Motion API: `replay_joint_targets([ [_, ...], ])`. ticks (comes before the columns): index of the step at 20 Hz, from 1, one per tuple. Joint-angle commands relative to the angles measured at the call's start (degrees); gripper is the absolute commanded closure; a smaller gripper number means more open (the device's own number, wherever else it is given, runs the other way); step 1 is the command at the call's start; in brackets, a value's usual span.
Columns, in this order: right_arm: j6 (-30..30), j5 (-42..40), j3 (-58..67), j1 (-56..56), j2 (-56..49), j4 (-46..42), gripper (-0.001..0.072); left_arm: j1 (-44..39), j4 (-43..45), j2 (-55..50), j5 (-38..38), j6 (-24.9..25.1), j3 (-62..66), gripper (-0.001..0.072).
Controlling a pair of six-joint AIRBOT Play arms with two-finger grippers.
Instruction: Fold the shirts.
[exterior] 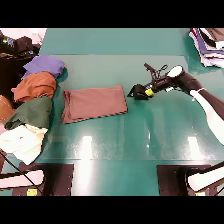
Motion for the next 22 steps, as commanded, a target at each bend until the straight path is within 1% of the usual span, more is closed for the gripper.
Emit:
replay_joint_targets([
  [1, -1.1, -0.9, 3.0, 1.8, -6.9, 7.6, 0.0098, 0.0, -0.7, -0.1, 0.0, 0.0, 0.0, 0.0681],
  [3, -1.1, -0.5, 7.8, 5.1, -11.3, 10.6, 0.0101, 0.0, -0.7, -0.1, 0.0, 0.0, 0.0, 0.0682],
  [4, -1.2, -0.1, 10.3, 6.8, -13.5, 11.6, 0.0139, 0.0, -0.9, -0.1, 0.0, 0.0, 0.0, 0.0682],
  [5, -1.2, 0.1, 12.8, 8.3, -15.4, 12.0, 0.0197, 0.0, -1.3, -0.1, -0.1, 0.0, 0.0, 0.0681],
  [6, -1.2, 0.5, 15.0, 9.4, -16.8, 11.9, 0.0289, 0.0, -1.6, -0.1, -0.2, 0.1, 0.0, 0.0682],
  [7, -1.2, 0.5, 16.5, 10.1, -17.7, 11.9, 0.041, 0.0, -1.6, -0.1, -0.2, 0.2, 0.0, 0.0682],
  [8, -1.4, 0.3, 17.7, 10.5, -18.0, 11.4, 0.059, 0.0, -1.6, -0.1, -0.2, 0.2, 0.0, 0.0682],
  [9, -1.5, 0.3, 18.6, 10.7, -17.8, 9.7, 0.0697, -0.3, -1.5, -0.1, -0.2, 0.2, 0.0, 0.0683],
  [12, -1.3, -0.5, 18.8, 9.0, -14.2, 2.8, 0.0698, -3.5, -1.1, -0.1, 0.0, 0.6, -0.3, 0.0683],
  [16, -0.9, -5.8, 9.2, -0.1, -2.6, -0.9, 0.0697, -9.7, 0.2, -0.1, 0.0, 1.3, -0.3, 0.0683],
  [18, -0.7, -8.0, 2.4, -7.8, 4.7, -1.8, 0.0697, -12.2, 0.2, -0.1, 0.0, 1.5, -0.3, 0.0683],
  [22, -0.7, -11.3, -11.5, -28.1, 19.0, -2.1, 0.0698, -15.3, 0.1, -0.1, 0.1, 1.4, -0.3, 0.0683],
])
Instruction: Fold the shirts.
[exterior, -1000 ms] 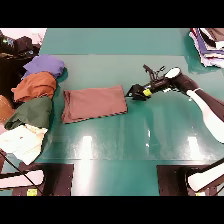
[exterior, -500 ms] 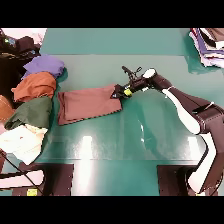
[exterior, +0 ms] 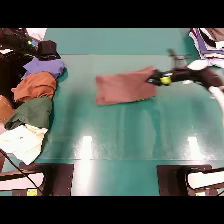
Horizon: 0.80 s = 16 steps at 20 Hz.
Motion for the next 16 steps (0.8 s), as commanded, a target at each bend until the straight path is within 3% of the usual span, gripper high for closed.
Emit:
replay_joint_targets([
  [1, 0.1, -3.9, -11.8, -18.2, 12.9, -2.6, 0.0698, -2.6, 0.1, 0.0, 0.2, 0.1, 0.0, 0.0682],
  [8, 4.9, -6.9, -28.4, -48.9, 29.2, -9.2, 0.0698, -2.9, 0.0, 0.0, 3.7, -1.8, 0.0, 0.0683],
  [11, 5.6, -8.6, -34.3, -52.2, 33.2, -9.9, 0.0698, -2.9, 0.0, 0.0, 4.0, -1.8, 0.0, 0.0682],
  [16, 5.5, -3.8, -38.1, -47.5, 35.7, -10.1, 0.0688, -2.9, 0.0, 0.0, 3.9, -1.7, 0.0, 0.0682],
])
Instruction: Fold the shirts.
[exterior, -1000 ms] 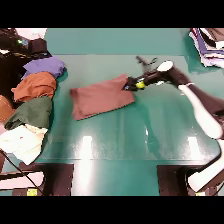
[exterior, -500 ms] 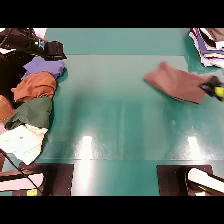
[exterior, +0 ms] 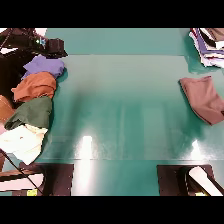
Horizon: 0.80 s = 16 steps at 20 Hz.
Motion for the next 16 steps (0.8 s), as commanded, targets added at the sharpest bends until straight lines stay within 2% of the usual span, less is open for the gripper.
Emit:
replay_joint_targets([
  [1, 0.2, 4.6, -2.1, 2.3, 1.9, -2.0, 0.0565, 0.0, 0.0, 0.0, -0.1, 0.4, 0.0, 0.0682],
  [2, 0.2, 6.9, -1.4, 3.0, 1.9, -4.5, 0.035, 0.0, 0.0, 0.0, -0.5, 0.4, 0.0, 0.0682],
  [3, 0.2, 9.7, -0.1, 3.2, 1.9, -8.6, 0.0224, 0.0, 0.1, 0.0, -1.0, 0.5, 0.0, 0.0681],
  [5, 0.2, 15.2, 3.6, 2.3, 1.9, -18.3, 0.0219, 0.0, 0.1, 0.0, -1.6, 1.8, 0.0, 0.0681],
  [6, 0.2, 18.1, 5.9, 1.4, 1.9, -21.5, 0.018, 0.0, 0.1, 0.0, -1.9, 1.9, 0.0, 0.0682],
  [7, 0.2, 20.1, 8.0, 0.2, 1.9, -22.6, 0.0176, 0.0, 0.1, 0.0, -2.1, 1.9, 0.0, 0.0681],
  [9, 0.2, 22.9, 12.4, -0.5, 1.9, -19.0, 0.0176, 0.0, 0.0, 0.0, -2.3, 1.9, 0.0, 0.0681],
  [11, 0.2, 24.3, 15.5, 2.1, 1.9, -11.7, 0.0179, 0.0, 0.0, 0.0, -2.2, 1.9, 0.0, 0.0681],
  [14, 0.2, 24.0, 17.4, 12.9, 1.9, -3.7, 0.018, 0.0, 0.0, 0.0, -1.5, 1.8, 0.0, 0.0681],
  [16, 0.2, 22.6, 17.4, 22.5, 1.9, -2.9, 0.0181, 0.0, 0.0, 0.0, -0.9, 1.8, 0.0, 0.0681],
])
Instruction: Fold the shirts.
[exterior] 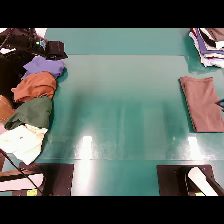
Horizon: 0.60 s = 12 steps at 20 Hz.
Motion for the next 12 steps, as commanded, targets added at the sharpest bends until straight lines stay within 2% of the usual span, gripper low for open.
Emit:
replay_joint_targets([
  [1, 0.0, -0.7, 1.4, 14.5, 0.0, 4.1, 0.0195, 0.0, 0.0, 0.0, 0.9, 0.1, 0.0, 0.0681],
  [2, 0.0, -1.7, 1.4, 19.0, 0.0, 4.0, 0.0259, 0.0, 0.0, 0.0, 0.9, 0.1, 0.0, 0.0681],
  [3, 0.0, -2.8, 1.4, 22.9, 0.0, 4.0, 0.0377, 0.0, 0.0, 0.0, 0.8, 0.1, 0.0, 0.0681],
  [4, 0.0, -4.2, 1.4, 26.7, 0.0, 4.0, 0.0556, 0.0, 0.0, 0.0, 0.9, 0.1, 0.0, 0.0681],
  [5, -0.1, -5.3, 1.4, 29.8, 0.0, 4.0, 0.0695, 0.0, 0.0, 0.0, 0.9, 0.1, 0.0, 0.0681],
  [8, -0.1, -8.2, 1.4, 35.8, 0.0, 4.0, 0.0696, 0.0, 0.0, 0.0, 0.8, 0.1, 0.0, 0.0681],
  [12, 0.0, -8.5, 1.4, 37.1, 0.0, 4.0, 0.0696, 0.0, 0.0, 0.0, 0.8, 0.1, 0.0, 0.0681],
])
